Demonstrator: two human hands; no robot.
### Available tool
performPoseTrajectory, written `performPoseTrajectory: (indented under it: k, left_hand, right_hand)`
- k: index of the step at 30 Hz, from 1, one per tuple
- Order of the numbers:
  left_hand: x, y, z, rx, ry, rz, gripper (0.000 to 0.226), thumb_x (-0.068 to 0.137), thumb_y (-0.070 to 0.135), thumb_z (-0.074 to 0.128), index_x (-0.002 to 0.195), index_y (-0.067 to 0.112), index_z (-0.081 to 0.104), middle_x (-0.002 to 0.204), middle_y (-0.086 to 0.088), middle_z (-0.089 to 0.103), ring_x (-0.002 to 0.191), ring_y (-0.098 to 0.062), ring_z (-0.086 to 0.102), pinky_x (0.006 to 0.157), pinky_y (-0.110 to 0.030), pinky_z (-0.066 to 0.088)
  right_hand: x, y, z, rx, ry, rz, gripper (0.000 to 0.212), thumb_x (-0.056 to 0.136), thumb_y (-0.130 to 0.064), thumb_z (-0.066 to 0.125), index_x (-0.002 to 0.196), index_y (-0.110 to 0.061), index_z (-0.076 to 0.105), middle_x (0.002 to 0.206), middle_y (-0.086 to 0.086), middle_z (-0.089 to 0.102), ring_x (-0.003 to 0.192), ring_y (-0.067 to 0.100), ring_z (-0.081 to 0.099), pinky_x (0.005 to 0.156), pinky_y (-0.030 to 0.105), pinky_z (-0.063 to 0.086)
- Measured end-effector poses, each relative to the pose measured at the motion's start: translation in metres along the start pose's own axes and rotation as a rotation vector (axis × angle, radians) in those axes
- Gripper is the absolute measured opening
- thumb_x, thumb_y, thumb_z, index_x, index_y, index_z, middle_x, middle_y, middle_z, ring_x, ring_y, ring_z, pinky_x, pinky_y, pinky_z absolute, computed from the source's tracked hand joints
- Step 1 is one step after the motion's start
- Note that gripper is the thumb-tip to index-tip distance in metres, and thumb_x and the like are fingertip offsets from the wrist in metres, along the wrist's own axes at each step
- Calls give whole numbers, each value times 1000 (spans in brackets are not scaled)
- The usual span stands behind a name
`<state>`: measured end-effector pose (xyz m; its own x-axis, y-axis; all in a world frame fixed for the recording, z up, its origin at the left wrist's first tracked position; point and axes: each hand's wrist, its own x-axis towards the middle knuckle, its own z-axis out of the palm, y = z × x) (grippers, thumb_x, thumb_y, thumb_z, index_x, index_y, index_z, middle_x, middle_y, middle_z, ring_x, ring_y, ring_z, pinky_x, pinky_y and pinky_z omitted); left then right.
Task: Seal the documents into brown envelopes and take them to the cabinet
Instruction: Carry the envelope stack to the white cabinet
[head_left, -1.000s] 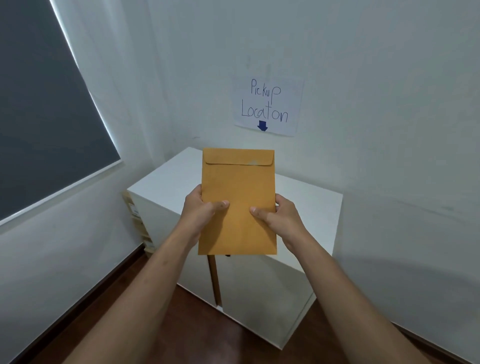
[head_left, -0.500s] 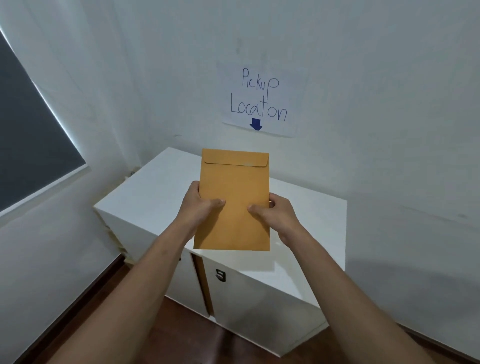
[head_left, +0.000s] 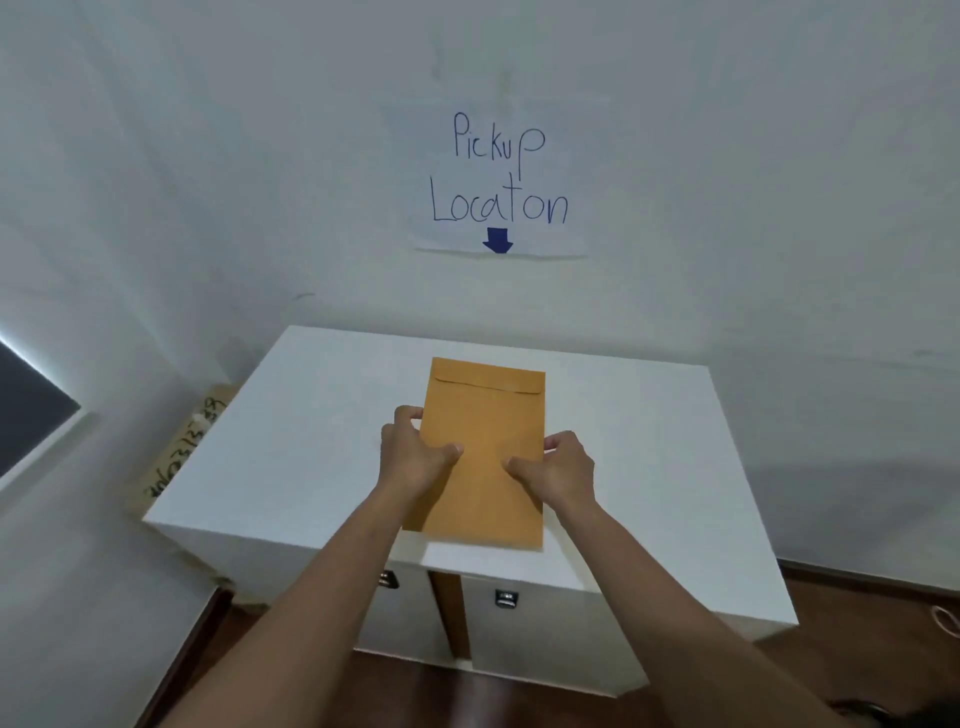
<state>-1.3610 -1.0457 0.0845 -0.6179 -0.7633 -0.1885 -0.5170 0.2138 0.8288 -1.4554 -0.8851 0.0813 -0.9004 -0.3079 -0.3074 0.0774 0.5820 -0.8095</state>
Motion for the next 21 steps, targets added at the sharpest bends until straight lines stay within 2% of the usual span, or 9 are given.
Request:
performPoseTrajectory:
  k: [4, 8, 11, 16, 21]
  left_hand:
    - [20, -19, 6, 79, -86, -10, 67, 74, 24, 80, 133, 20, 49, 120, -12, 57, 100, -26, 61, 87, -37, 52]
    - [32, -32, 12, 177, -97, 5, 71, 76, 26, 79, 139, 15, 49, 126, -13, 56, 105, -27, 61, 92, -38, 52]
    - [34, -32, 15, 274, -65, 33, 61, 79, 28, 77, 132, 10, 53, 123, -14, 55, 107, -29, 58, 92, -35, 49]
    - [37, -37, 21, 332, -36, 40, 57, 82, 31, 74, 131, 9, 55, 121, -13, 51, 112, -29, 53, 95, -36, 47]
    - [39, -40, 24, 376, -12, 71, 51, 85, 30, 72, 129, 11, 55, 125, -12, 47, 116, -28, 49, 96, -34, 43]
  right_hand:
    - [8, 13, 22, -58, 62, 16, 55, 69, -34, 82, 105, -11, 47, 106, 5, 60, 86, 17, 54, 68, 27, 41]
    - [18, 18, 36, -154, 92, 16, 62, 69, -41, 79, 114, -9, 50, 109, 6, 59, 93, 21, 58, 72, 29, 45]
    - [22, 18, 44, -206, 108, 23, 59, 67, -47, 76, 108, -11, 52, 105, 6, 61, 95, 24, 60, 79, 36, 53]
    - [28, 19, 51, -287, 124, 27, 56, 67, -51, 73, 104, -14, 53, 102, 5, 61, 94, 24, 60, 79, 38, 54]
    - [31, 16, 50, -320, 135, 24, 63, 70, -45, 75, 118, -12, 49, 112, 6, 57, 104, 26, 57, 80, 33, 50]
